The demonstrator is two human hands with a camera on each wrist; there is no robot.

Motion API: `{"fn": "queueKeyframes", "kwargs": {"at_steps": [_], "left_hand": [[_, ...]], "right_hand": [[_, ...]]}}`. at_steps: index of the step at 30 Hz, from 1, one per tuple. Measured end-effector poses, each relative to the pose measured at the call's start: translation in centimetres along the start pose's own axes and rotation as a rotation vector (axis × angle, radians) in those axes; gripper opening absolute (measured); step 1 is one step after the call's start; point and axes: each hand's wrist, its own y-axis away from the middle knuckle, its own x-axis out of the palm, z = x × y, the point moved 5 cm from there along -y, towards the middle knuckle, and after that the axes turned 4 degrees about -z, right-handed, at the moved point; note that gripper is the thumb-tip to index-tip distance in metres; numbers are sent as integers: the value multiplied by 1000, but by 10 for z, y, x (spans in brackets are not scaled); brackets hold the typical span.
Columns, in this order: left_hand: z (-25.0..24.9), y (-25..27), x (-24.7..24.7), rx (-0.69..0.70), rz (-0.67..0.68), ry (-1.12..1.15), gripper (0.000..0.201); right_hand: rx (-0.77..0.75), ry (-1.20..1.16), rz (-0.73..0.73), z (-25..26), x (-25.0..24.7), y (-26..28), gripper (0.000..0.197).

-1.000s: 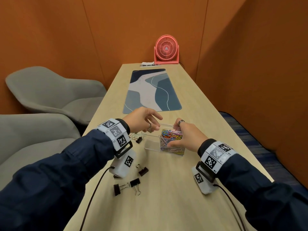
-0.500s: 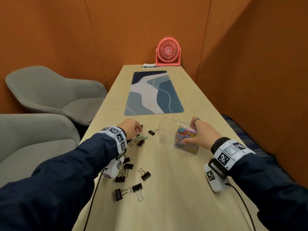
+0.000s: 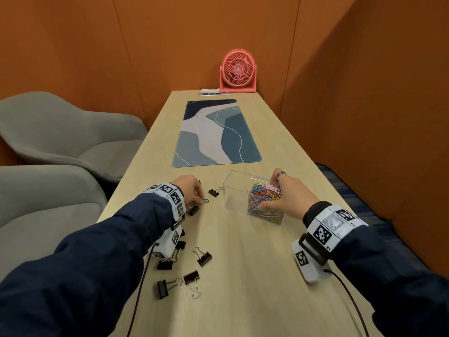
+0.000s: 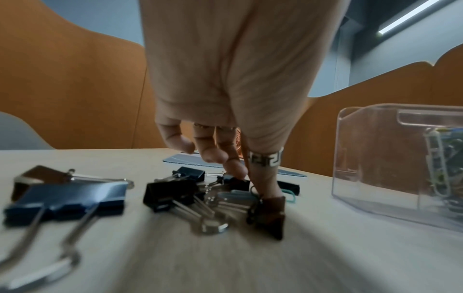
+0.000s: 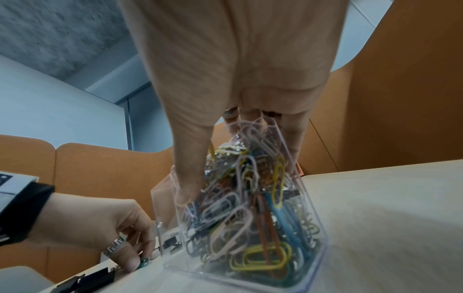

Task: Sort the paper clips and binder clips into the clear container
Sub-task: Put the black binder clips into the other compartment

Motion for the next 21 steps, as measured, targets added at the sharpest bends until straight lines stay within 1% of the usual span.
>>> {"fn": "queueKeyframes", "kwargs": {"at_steps": [4, 9, 15, 17, 19, 21], "left_hand": [[-5, 1, 2, 23, 34, -56, 18], [-16, 3, 4, 77, 19, -271, 20], [-22, 6, 2, 113, 84, -355, 23], [-23, 8, 2, 135, 97, -390, 21], [-23, 12, -4, 152, 71, -375, 16], [-27, 16, -19, 174, 16, -278, 14]], "right_hand": [[4, -4, 7, 0, 0, 0, 52], [4, -14, 3, -2, 1, -1, 53], [9, -16, 6, -4, 3, -2, 53], [11, -15, 8, -4, 3, -3, 53], [12, -19, 11, -5, 3, -3, 53], [12, -29, 9, -6, 4, -2, 53]]}}
